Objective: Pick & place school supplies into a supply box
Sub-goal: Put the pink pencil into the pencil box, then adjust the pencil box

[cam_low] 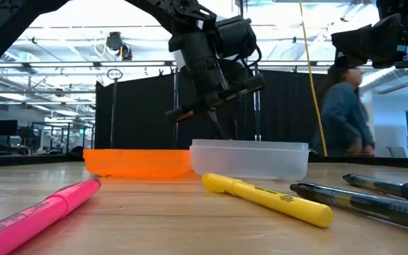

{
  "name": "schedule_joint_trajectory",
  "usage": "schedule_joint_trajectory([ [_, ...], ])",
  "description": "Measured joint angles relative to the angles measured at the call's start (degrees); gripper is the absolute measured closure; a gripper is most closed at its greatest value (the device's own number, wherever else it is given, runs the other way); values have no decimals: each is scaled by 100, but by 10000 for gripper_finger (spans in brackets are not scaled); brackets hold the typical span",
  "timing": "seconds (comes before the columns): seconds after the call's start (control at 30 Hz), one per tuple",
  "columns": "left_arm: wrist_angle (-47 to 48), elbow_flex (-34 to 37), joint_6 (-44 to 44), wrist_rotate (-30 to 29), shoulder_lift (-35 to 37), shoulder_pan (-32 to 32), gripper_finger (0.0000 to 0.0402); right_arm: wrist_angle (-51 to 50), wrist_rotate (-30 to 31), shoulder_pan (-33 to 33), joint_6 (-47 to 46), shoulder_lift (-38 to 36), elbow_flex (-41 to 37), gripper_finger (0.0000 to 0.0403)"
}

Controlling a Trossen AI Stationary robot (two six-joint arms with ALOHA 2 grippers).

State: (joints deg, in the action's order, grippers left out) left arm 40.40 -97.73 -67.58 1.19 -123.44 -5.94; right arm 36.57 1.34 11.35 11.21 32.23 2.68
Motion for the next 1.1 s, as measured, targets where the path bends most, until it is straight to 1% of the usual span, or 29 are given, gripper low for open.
schedule_joint_trajectory([
  [0.3, -59, 0, 50, -22, 2, 94, 292, 3, 0, 0, -1, 0, 0, 403],
  [0.6, -56, -2, 408, 339, 52, 88, 269, 5, 0, 0, -1, 0, 0, 403],
  [0.7, -6, -5, 413, 307, 113, 88, 269, 5, 0, 0, -1, 0, 0, 403],
  [0.83, 240, -9, 514, 77, 170, 88, 270, 5, 0, 0, -1, -2, 0, 403],
  [1.0, 471, 0, 1181, 77, 451, 238, 289, 0, 0, 0, -1, -1, 0, 403],
  [1.03, 539, 0, 1332, -14, 584, 340, 295, -1, 0, 0, -4, 1, 0, 403],
  [1.1, 655, 0, 1555, -377, 858, 594, 308, -59, 0, 0, -75, 17, 0, 403],
])
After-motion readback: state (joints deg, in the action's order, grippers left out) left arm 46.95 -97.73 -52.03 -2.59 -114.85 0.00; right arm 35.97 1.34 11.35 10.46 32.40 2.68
